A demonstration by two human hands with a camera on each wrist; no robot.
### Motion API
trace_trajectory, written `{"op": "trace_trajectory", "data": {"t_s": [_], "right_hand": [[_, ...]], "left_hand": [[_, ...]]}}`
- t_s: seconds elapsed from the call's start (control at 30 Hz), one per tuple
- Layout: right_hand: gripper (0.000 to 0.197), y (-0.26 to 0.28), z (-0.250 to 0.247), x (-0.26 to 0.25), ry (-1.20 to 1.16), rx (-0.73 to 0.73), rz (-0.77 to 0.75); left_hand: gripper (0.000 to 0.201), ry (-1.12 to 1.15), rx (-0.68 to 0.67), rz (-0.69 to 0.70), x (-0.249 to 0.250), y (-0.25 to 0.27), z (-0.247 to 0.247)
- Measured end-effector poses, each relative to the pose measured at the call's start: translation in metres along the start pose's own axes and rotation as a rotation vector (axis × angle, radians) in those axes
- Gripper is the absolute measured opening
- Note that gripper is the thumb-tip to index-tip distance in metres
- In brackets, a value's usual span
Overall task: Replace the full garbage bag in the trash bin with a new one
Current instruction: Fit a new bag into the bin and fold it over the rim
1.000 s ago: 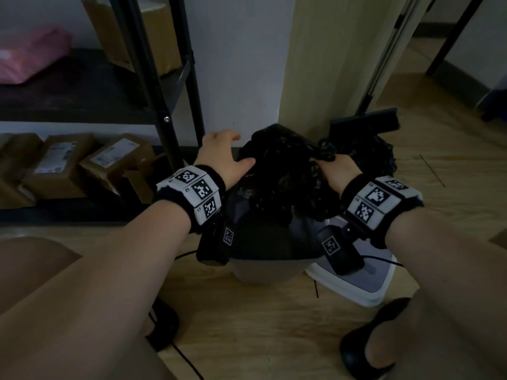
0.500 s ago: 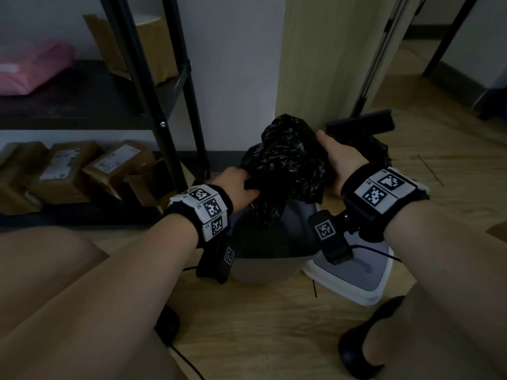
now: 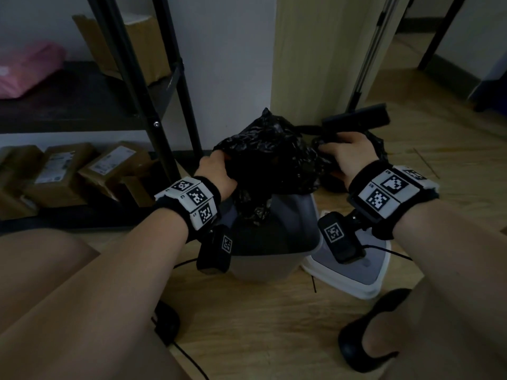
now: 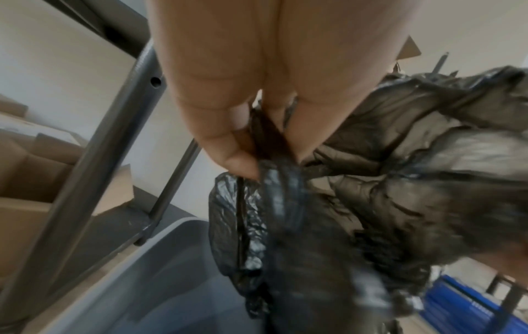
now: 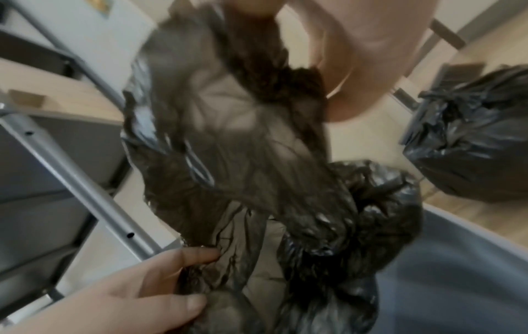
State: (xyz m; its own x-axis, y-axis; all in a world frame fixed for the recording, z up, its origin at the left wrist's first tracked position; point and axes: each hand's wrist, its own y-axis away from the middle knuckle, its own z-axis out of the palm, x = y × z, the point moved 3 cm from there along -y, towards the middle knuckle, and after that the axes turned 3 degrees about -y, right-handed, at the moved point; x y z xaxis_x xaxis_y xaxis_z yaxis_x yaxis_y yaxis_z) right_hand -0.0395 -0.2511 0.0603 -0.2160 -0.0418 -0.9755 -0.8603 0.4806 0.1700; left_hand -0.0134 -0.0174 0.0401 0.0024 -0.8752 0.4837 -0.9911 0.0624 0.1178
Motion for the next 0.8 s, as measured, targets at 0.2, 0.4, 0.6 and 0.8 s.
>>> {"op": "trace_trajectory", "data": {"t_s": [0.2,0.4,0.6,0.8], "right_hand": [[0.052,0.002,-0.005,-0.005,0.044,0.056,-0.127],[0.081,0.020,0.004,-0.014,0.217,-0.023,-0.233],[0.120,0.041,0.027,-0.007,0.593,-0.370,-0.321],[0.075,0.042,0.028,0.016,0.922,-0.433,-0.214]], "left_hand": [[0.059,0.053,-0.016,0.049,-0.004,0.007,-0.011],[0.077,0.041,-0.075,0.166,0.004,0.019,-0.019],[0.077,-0.028,-0.163,0.248,0.011,0.027,-0.015],[0.054,-0.020,-0.130,0.336,0.014,0.033,-0.016]]}}
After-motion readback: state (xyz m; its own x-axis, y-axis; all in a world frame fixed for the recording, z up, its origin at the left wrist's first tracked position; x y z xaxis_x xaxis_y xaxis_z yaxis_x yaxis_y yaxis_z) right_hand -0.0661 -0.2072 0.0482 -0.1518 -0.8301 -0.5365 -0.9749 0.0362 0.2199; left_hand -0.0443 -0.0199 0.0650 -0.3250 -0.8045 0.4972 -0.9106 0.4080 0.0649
